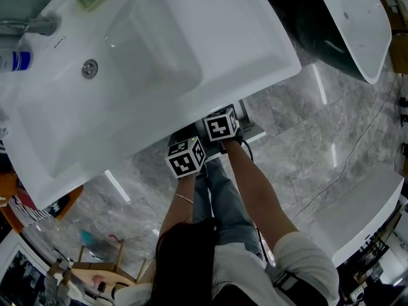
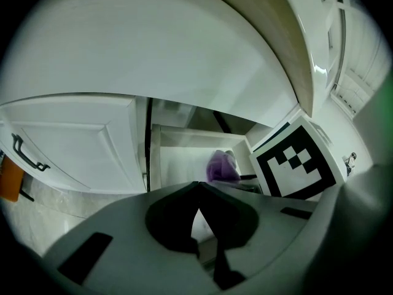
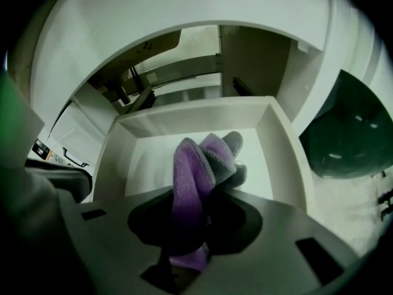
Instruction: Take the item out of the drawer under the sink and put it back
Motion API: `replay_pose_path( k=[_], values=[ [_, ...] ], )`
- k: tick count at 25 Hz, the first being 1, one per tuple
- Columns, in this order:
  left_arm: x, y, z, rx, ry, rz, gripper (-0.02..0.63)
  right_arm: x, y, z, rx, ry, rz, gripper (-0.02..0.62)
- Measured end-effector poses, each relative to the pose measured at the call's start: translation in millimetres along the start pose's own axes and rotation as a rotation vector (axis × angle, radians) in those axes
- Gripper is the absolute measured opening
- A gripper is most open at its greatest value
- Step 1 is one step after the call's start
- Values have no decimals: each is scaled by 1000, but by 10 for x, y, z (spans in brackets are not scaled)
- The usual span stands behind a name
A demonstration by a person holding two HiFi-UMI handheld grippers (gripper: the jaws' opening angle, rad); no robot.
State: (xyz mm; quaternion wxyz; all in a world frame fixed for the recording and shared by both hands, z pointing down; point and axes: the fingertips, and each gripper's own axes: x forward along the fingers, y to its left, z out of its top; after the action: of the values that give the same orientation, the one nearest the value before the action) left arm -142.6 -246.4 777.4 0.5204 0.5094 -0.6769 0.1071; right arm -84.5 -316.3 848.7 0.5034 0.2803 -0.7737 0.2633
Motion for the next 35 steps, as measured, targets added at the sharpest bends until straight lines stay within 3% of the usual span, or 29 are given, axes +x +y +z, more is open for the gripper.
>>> replay_pose_path(
  k=[9,17,27,35],
  values=[
    [-135,33,-3,11,16,-15,4,-485,33,103,72,-116,31,124],
    [-335,-49,183,45,-28,-24,3,-1005,39,102,136,-168,47,124],
    [-658,-278,169,36,-39,-70,3,-1499,144,169,126,-245,54,124],
    [-1096,-493,338,143,-99,-78,3,-2079,225,215,131,-344,65,124]
  ],
)
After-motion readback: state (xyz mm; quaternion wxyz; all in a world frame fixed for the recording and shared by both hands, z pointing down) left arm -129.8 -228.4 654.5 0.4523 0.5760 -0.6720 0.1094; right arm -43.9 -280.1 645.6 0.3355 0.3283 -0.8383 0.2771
